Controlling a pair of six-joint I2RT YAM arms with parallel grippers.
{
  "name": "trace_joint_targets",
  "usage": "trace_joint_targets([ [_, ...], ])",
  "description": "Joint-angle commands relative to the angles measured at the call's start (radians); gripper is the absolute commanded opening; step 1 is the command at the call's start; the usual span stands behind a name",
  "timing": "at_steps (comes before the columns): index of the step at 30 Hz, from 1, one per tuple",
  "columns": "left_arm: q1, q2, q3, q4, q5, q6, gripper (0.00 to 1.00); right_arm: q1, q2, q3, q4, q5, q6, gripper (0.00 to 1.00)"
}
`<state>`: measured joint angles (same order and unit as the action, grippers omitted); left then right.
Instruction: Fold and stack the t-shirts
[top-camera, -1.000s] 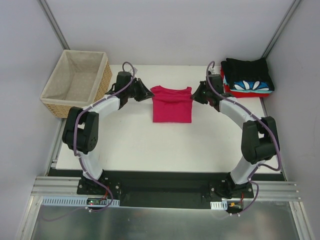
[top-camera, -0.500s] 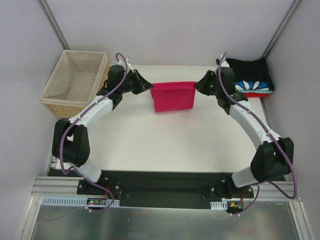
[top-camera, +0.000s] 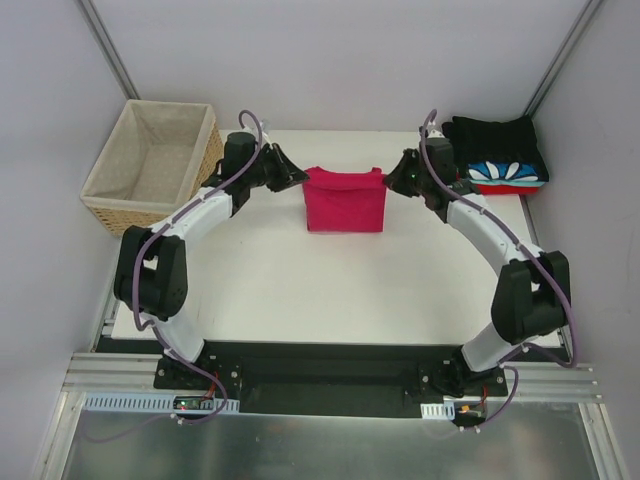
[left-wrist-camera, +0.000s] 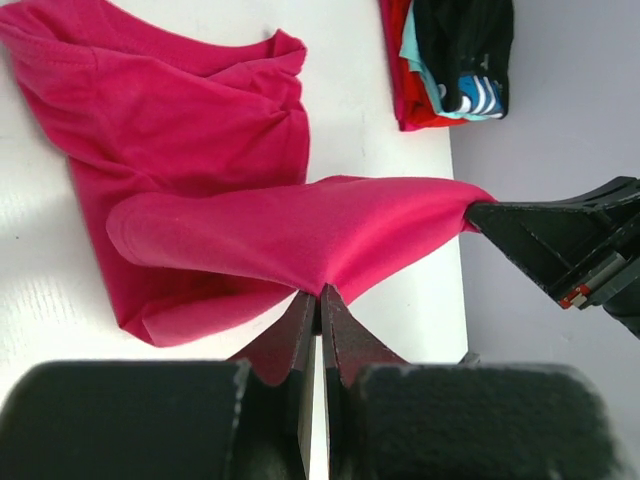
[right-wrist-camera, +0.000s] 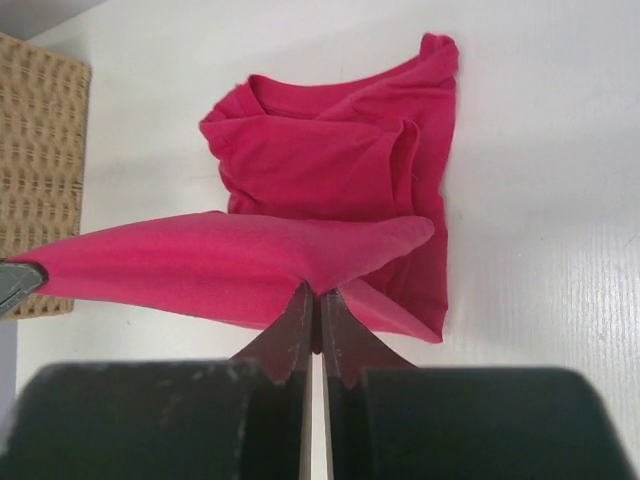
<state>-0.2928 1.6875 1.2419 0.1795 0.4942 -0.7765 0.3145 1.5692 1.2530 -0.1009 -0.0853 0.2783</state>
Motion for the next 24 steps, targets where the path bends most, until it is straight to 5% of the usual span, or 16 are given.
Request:
trace_joint_targets([
  [1, 0.012, 0.060, 0.060, 0.034, 0.012, -0.003, 0.00, 0.000, 0.069, 0.039, 0.055, 0.019, -0.005, 0.01],
  [24, 0.084, 0.569, 0.507, 0.000, 0.063, -0.041, 0.00, -0.081, 0.598, 0.515, 0.026, -0.014, 0.030, 0.01],
])
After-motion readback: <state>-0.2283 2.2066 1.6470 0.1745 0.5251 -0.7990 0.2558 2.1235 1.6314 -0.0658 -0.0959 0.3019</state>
